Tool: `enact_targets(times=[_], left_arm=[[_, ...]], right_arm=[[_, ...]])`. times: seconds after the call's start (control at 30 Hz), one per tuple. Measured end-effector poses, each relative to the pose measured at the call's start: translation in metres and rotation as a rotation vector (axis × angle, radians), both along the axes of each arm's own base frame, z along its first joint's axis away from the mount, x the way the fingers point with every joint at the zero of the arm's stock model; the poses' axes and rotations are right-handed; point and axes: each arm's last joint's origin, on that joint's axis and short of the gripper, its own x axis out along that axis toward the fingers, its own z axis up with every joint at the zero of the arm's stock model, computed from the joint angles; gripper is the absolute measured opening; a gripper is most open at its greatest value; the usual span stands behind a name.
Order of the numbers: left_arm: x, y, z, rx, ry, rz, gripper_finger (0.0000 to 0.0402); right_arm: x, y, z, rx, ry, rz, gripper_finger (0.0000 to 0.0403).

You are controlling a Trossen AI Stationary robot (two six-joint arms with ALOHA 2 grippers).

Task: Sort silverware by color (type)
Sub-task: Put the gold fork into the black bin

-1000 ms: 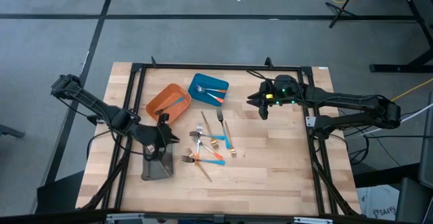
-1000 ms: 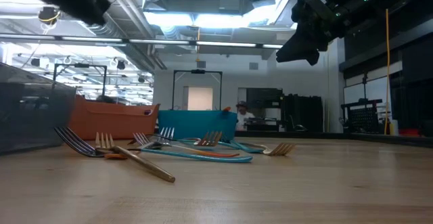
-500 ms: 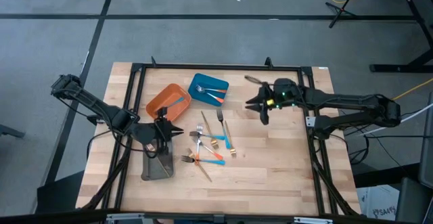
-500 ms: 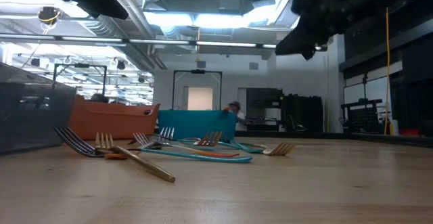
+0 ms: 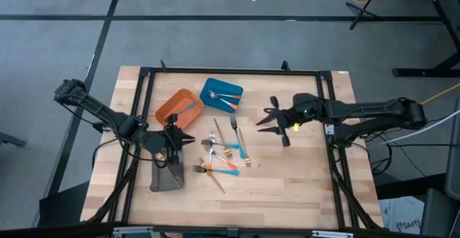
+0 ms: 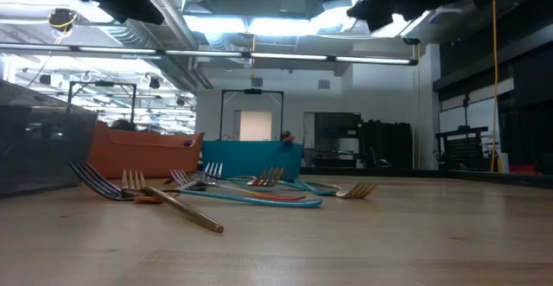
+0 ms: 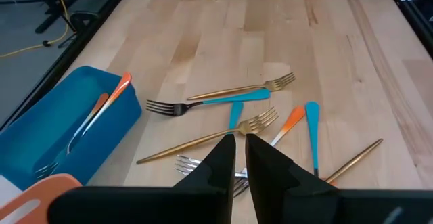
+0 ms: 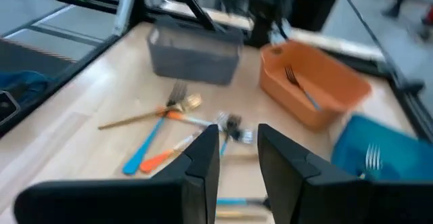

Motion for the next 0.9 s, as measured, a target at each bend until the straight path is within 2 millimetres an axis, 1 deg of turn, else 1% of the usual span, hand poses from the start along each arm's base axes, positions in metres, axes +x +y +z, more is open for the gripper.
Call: enact_targets(times=[0.07, 0.2, 0.4, 0.63, 0.73, 0.9], left_arm=[[0.000, 0.000, 0.000, 0.000, -0.001, 0.000, 0.0030], [0.000, 0.000, 0.000, 0.001, -0.006, 0.005, 0.0030], [0.000, 0.001, 0.001, 0.002, -0.007, 0.010, 0.0030], [0.001, 0.002, 0.000, 0.004, -0.007, 0.016, 0.0030], [0.001, 0.002, 0.000, 0.004, -0.006, 0.016, 0.0030], [0.001, 0.002, 0.000, 0.004, -0.005, 0.016, 0.0030]], right_arm=[[0.004, 0.001, 0.007, -0.022, -0.022, 0.035, 0.0092], [0.019, 0.001, 0.016, -0.047, 0.007, 0.110, 0.0092], [0.051, -0.001, 0.014, -0.134, 0.165, 0.177, 0.0092], [0.087, -0.003, -0.005, -0.242, 0.323, 0.288, 0.0092], [0.099, -0.004, -0.016, -0.287, 0.369, 0.337, 0.0092], [0.110, -0.005, -0.038, -0.357, 0.404, 0.411, 0.0092]])
